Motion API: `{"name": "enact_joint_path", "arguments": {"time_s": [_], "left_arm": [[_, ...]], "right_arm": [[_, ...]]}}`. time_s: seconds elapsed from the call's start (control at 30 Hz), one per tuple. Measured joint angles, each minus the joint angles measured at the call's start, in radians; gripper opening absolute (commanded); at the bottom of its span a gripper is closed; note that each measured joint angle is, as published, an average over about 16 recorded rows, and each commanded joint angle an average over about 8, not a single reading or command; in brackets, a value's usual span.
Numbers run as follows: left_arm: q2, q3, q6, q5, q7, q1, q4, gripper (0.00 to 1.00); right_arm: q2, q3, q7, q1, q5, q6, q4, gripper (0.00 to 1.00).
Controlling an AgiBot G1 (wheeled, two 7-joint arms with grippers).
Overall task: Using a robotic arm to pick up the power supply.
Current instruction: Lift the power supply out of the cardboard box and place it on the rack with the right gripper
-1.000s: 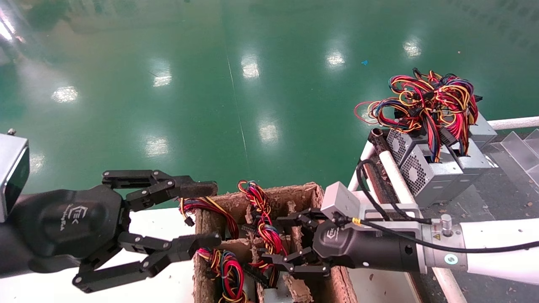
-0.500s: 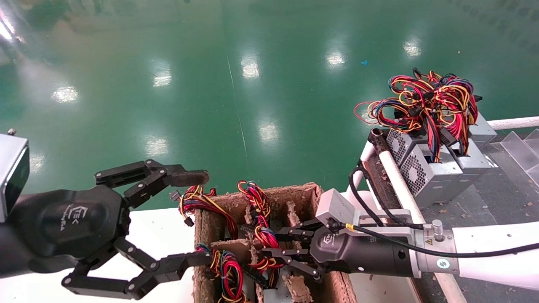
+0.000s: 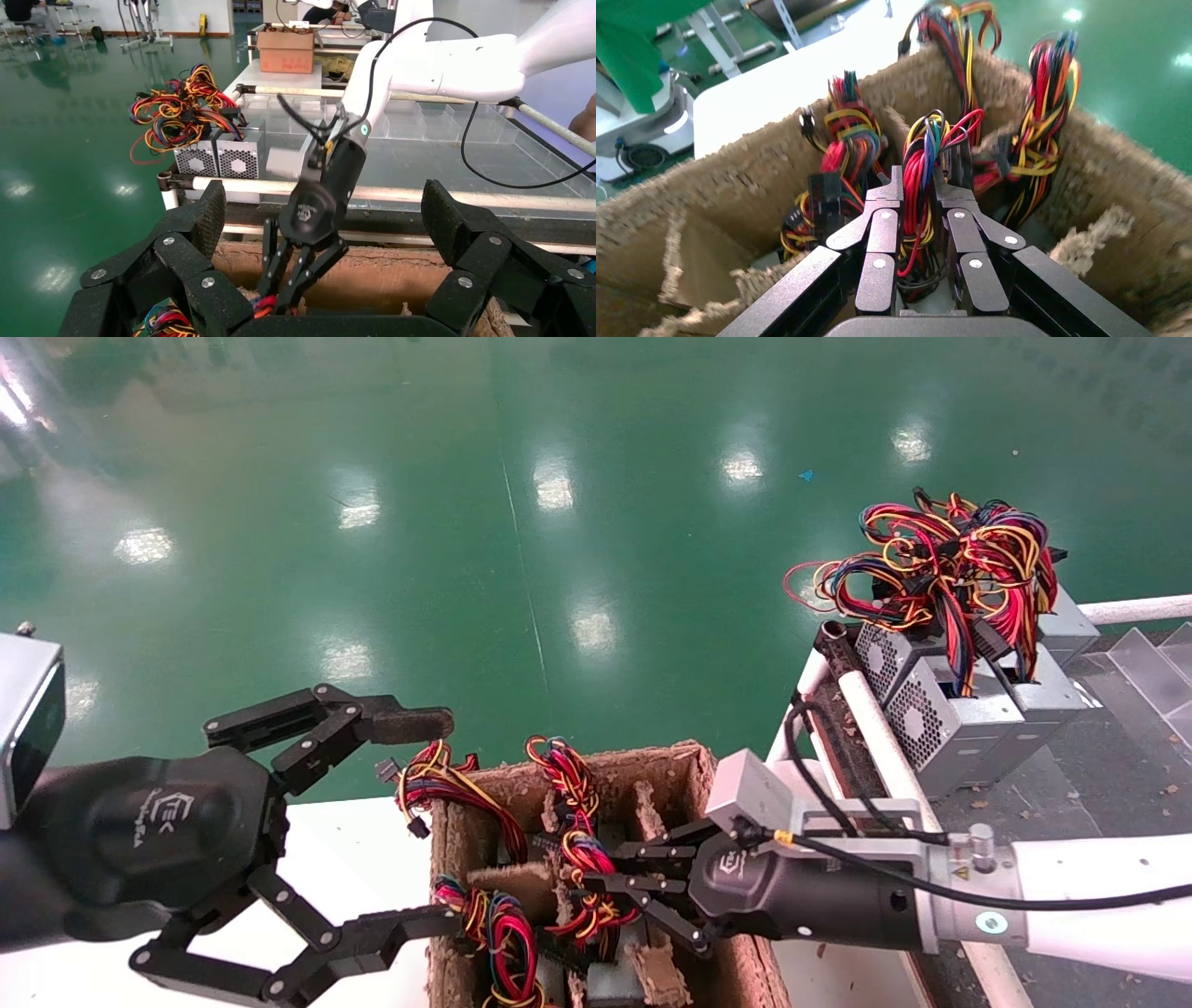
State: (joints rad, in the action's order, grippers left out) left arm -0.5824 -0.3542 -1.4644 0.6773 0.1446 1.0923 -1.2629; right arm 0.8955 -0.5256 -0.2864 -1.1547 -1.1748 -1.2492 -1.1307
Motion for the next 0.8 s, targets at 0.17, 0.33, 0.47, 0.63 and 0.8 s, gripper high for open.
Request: {"name": "enact_joint_path", "arguments": {"time_s": [0.17, 0.33, 0.47, 0.63, 0.8], "left_arm": [[0.0, 0.0, 0.0, 0.0, 0.0, 0.0, 0.0, 1.0], [0.0, 0.0, 0.0, 0.0, 0.0, 0.0, 0.0, 1.0], [0.0, 0.0, 0.0, 0.0, 0.0, 0.0, 0.0, 1.0], [0.0, 0.0, 0.0, 0.0, 0.0, 0.0, 0.0, 1.0], [0.0, 0.0, 0.0, 0.0, 0.0, 0.0, 0.0, 1.0]], "right_arm": [[-0.04, 0.04, -0.001, 0.009, 0.054, -0.002, -0.055, 0.0], [-0.098, 0.097, -0.002, 0.019, 0.124, -0.002, -0.12, 0.0], [-0.152, 0.152, 0.002, 0.025, 0.189, -0.003, -0.163, 0.0], [-0.22, 0.228, 0.018, 0.023, 0.27, -0.008, -0.193, 0.0], [-0.283, 0.304, 0.05, 0.009, 0.334, -0.012, -0.2, 0.0]]}}
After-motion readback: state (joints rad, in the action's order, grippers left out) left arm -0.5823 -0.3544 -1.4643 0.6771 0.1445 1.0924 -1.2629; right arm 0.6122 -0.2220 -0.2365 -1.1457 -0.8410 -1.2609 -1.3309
